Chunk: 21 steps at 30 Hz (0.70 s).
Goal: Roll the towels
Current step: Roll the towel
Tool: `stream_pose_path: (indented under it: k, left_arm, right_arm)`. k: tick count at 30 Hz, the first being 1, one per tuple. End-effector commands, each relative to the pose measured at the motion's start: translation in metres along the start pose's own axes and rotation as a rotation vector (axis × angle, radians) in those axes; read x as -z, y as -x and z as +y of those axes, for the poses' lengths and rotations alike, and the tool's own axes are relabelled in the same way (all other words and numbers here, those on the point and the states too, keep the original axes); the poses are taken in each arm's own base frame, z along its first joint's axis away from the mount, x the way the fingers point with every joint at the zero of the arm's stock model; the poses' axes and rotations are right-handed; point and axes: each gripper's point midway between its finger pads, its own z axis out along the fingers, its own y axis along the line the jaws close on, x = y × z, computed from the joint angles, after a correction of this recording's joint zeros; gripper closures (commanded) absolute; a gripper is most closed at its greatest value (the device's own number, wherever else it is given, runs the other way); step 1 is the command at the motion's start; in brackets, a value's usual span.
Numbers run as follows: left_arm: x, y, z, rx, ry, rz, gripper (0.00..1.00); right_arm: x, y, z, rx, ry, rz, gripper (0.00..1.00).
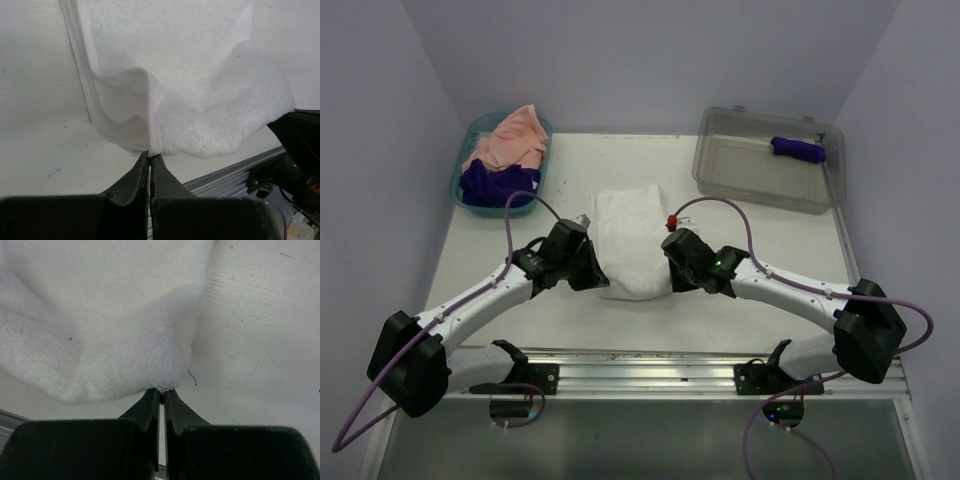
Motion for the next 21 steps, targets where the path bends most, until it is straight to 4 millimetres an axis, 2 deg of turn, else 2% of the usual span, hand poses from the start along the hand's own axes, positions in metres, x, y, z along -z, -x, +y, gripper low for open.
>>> stream_pose_path:
  k: [1,2,3,5,9,15,19,21]
  left_arm:
    - [0.003,0.029,-0.007,0.024,0.021,-0.067,1.00]
    - [0.002,0.031,-0.006,0.031,0.020,-0.074,1.00]
    - [0.000,0.035,-0.004,0.037,0.023,-0.085,1.00]
    - [-0.006,0.038,0.002,0.055,0.026,-0.104,1.00]
    - [-0.019,0.045,0.021,0.110,0.044,-0.081,1.00]
    - [-0.037,0.055,0.034,0.129,0.076,-0.046,1.00]
    - [-0.049,0.053,0.040,0.127,0.099,-0.014,1.00]
    - [-0.052,0.054,0.041,0.121,0.109,-0.004,1.00]
  right_arm:
    - [0.002,0.034,0.001,0.023,-0.041,-0.053,1.00]
    - [-0.004,0.034,0.000,0.035,-0.054,-0.035,1.00]
    - [-0.004,0.043,0.004,0.034,-0.051,-0.043,1.00]
    - [-0.013,0.041,0.000,0.048,-0.074,-0.005,1.00]
    - [-0.026,0.052,-0.004,0.029,-0.086,0.017,1.00]
    - [-0.049,0.059,-0.009,0.013,-0.086,0.059,1.00]
    - [-0.071,0.051,-0.016,0.010,-0.113,0.118,1.00]
    - [-0.076,0.048,-0.016,0.004,-0.114,0.137,1.00]
